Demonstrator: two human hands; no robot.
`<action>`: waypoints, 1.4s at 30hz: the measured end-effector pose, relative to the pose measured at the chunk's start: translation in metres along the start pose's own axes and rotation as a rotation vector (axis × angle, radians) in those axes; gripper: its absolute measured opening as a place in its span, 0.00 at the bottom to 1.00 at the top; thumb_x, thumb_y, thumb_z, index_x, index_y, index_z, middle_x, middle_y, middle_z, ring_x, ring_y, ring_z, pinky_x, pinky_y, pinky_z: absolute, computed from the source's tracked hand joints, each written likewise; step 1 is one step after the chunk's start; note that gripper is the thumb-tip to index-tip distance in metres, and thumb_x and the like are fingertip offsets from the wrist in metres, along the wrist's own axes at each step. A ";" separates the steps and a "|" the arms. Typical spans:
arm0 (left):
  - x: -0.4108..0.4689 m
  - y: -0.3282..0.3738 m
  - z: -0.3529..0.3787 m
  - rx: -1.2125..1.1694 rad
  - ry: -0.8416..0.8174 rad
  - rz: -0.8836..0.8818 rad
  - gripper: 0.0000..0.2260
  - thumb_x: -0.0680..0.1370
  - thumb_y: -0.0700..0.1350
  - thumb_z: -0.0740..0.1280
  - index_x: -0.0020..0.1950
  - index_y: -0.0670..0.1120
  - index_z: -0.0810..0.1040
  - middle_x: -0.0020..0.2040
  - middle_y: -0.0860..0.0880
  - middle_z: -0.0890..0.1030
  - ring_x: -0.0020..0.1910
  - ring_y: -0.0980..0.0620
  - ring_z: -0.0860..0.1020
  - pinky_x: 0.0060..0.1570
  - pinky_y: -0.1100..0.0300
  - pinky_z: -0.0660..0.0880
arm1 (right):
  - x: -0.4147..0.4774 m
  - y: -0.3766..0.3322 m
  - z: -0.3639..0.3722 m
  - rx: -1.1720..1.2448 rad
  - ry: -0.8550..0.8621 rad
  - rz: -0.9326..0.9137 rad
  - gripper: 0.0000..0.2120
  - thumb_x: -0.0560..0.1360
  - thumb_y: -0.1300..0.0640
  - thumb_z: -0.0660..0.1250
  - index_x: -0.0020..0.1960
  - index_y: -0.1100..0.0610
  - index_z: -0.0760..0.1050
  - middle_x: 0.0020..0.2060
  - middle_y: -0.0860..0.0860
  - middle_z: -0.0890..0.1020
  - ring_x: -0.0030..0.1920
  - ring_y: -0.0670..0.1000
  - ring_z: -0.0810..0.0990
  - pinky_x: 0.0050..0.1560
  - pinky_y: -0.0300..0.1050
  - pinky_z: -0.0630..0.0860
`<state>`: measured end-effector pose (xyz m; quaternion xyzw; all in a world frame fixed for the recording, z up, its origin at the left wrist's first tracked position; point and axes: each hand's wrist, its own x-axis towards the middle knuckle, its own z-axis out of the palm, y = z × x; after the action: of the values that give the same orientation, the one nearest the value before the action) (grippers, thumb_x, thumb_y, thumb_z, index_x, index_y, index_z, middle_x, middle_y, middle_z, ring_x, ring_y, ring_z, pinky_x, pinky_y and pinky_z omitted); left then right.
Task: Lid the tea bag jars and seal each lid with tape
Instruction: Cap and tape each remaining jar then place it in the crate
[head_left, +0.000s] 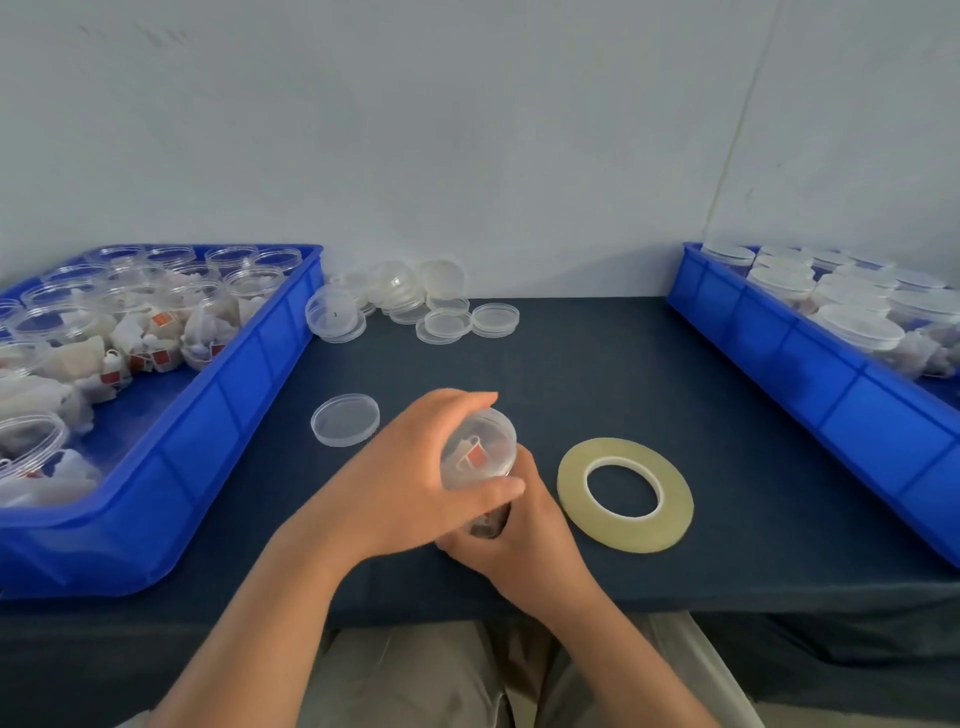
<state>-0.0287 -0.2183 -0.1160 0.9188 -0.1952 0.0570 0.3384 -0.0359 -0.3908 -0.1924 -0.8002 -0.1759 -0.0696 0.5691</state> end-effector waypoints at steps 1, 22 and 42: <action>0.003 0.009 0.002 0.054 0.033 -0.023 0.36 0.70 0.77 0.66 0.76 0.71 0.62 0.72 0.72 0.68 0.71 0.70 0.66 0.65 0.63 0.69 | 0.000 0.001 0.001 -0.012 -0.007 -0.014 0.35 0.69 0.41 0.82 0.70 0.37 0.67 0.60 0.34 0.79 0.60 0.39 0.82 0.53 0.33 0.80; 0.028 0.014 -0.008 0.071 -0.137 0.365 0.08 0.79 0.59 0.75 0.54 0.59 0.89 0.58 0.65 0.85 0.67 0.62 0.78 0.66 0.54 0.76 | 0.007 -0.002 -0.005 -0.063 -0.106 0.108 0.33 0.67 0.42 0.82 0.67 0.45 0.73 0.52 0.45 0.85 0.49 0.49 0.87 0.49 0.54 0.86; 0.009 0.028 0.027 0.229 0.320 0.069 0.13 0.74 0.61 0.66 0.53 0.58 0.84 0.48 0.59 0.81 0.44 0.57 0.79 0.44 0.61 0.75 | 0.007 -0.002 0.005 -0.327 0.000 0.021 0.30 0.62 0.33 0.68 0.61 0.44 0.75 0.44 0.36 0.81 0.48 0.35 0.81 0.42 0.31 0.75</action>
<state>-0.0322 -0.2578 -0.1179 0.9234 -0.1624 0.2355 0.2561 -0.0305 -0.3840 -0.1899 -0.8840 -0.1537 -0.0914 0.4318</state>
